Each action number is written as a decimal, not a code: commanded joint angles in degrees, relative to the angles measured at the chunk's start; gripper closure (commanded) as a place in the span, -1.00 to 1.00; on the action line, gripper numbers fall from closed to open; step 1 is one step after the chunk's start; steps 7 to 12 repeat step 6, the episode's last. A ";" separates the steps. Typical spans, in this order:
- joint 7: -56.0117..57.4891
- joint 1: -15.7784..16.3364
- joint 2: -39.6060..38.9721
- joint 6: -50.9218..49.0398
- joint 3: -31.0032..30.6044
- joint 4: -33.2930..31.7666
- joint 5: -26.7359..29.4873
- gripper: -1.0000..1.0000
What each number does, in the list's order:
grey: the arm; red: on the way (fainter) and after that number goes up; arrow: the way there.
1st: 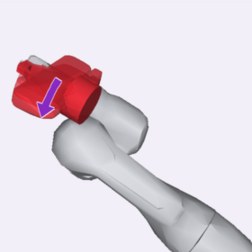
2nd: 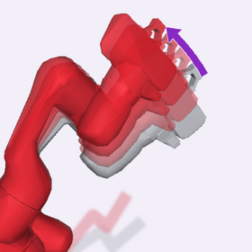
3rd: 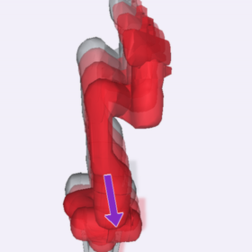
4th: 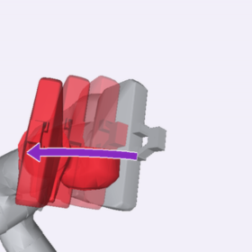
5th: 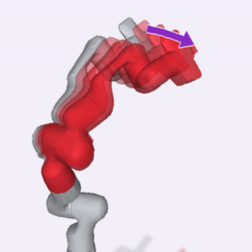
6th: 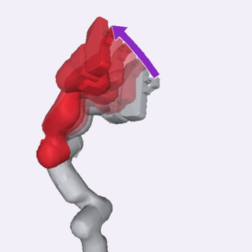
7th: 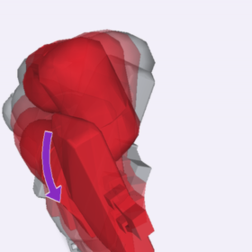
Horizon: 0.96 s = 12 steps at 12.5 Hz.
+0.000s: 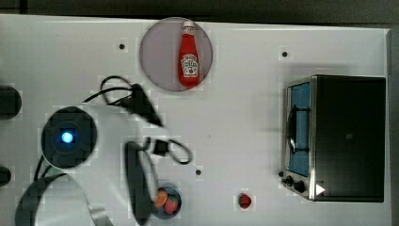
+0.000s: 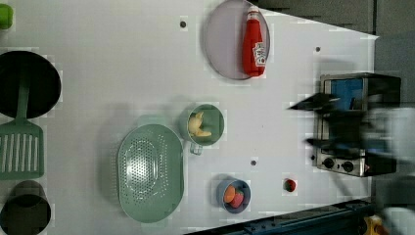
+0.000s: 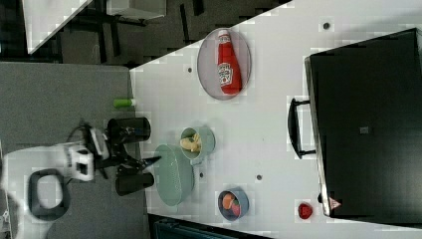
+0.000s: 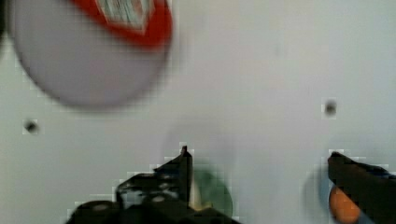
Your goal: Pick Banana and place it in mug.
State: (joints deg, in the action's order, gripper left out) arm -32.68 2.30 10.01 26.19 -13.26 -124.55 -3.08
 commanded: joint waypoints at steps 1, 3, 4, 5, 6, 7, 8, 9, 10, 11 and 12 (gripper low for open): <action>16.61 -3.67 1.21 -4.10 7.31 6.54 0.46 -1.00; 22.02 -3.72 1.47 -7.57 11.55 10.33 0.46 -1.00; 24.56 -3.72 1.47 -9.95 13.23 11.97 0.47 -1.00; 26.91 -3.72 1.45 -12.47 14.43 13.39 0.47 -1.00; 29.09 -3.72 1.49 -15.45 15.16 14.41 0.47 -1.00; 29.09 -3.72 1.49 -15.45 15.16 14.41 0.47 -1.00; 29.09 -3.72 1.49 -15.45 15.16 14.41 0.47 -1.00; 29.09 -3.72 1.49 -15.45 15.16 14.41 0.47 -1.00; 29.09 -3.72 1.49 -15.45 15.16 14.41 0.47 -1.00; 29.09 -3.72 1.49 -15.45 15.16 14.41 0.47 -1.00; 29.09 -3.72 1.49 -15.45 15.16 14.41 0.47 -1.00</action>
